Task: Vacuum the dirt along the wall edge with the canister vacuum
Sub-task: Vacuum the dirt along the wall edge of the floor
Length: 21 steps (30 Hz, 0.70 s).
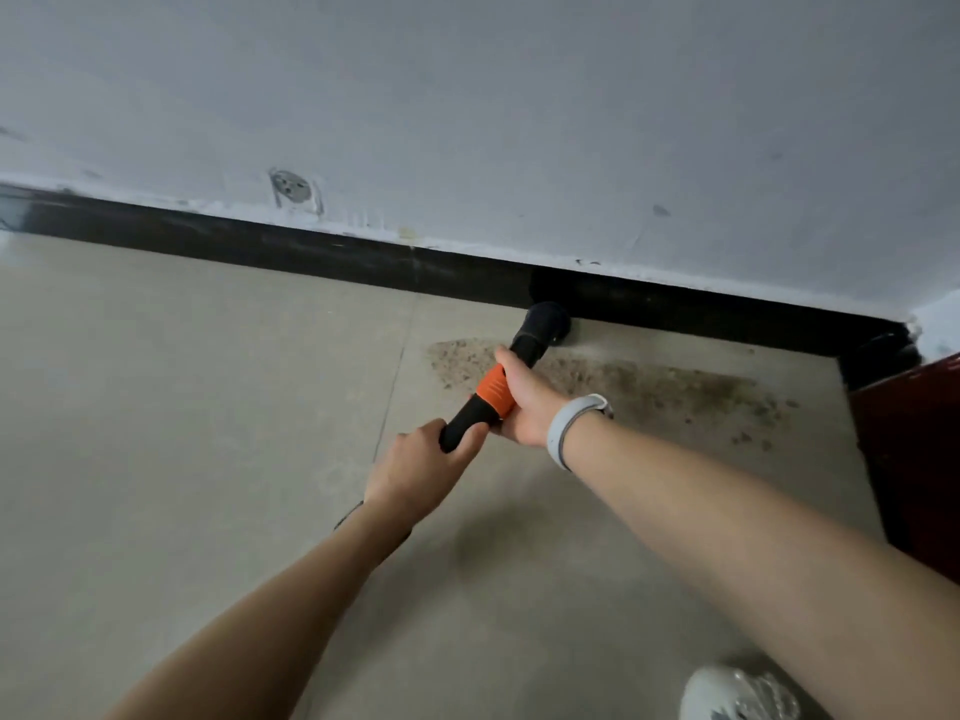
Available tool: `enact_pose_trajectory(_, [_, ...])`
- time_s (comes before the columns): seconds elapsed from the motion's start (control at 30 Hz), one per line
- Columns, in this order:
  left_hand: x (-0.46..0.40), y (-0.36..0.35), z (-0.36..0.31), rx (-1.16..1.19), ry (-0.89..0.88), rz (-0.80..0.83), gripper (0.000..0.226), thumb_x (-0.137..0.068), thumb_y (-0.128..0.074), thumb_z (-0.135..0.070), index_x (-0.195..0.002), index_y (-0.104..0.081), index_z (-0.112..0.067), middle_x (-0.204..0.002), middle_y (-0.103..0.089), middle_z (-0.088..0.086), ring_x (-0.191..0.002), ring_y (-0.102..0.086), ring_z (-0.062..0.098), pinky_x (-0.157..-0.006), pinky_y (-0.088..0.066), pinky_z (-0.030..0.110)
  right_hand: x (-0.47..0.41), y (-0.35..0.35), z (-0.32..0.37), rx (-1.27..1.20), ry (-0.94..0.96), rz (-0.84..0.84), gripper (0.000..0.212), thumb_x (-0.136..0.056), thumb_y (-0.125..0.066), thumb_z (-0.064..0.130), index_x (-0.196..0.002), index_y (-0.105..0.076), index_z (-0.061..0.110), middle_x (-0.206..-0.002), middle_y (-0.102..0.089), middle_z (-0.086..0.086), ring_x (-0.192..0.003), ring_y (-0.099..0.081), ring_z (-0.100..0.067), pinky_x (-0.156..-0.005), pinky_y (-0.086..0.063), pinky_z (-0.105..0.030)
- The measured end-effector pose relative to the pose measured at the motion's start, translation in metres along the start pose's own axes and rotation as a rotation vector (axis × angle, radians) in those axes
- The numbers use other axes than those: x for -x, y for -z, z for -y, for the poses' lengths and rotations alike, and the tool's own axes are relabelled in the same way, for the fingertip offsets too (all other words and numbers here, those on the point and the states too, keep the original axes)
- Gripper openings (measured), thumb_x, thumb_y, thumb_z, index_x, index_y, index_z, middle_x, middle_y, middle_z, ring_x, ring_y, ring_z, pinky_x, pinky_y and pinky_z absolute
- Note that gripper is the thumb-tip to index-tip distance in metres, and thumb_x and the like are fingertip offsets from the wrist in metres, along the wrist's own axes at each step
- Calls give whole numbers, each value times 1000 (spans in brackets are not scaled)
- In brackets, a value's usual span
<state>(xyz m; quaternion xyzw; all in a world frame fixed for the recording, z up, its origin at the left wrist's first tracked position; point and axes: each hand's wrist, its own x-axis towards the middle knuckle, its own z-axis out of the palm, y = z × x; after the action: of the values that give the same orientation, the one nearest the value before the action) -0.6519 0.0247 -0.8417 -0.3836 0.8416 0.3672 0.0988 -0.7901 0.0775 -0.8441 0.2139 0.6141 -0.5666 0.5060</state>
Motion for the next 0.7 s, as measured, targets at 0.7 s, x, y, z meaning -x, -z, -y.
enact_pose_trajectory(0.7, [65, 36, 81, 465, 294, -108, 49, -87, -44, -55, -66, -48, -11, -41, -54, -1, -33, -51, 14, -38, -40, 21, 36, -111, -73, 223, -7, 214, 39, -95, -47, 44, -109, -40, 8, -104, -57, -14, -60, -62, -23, -74, -56, -39])
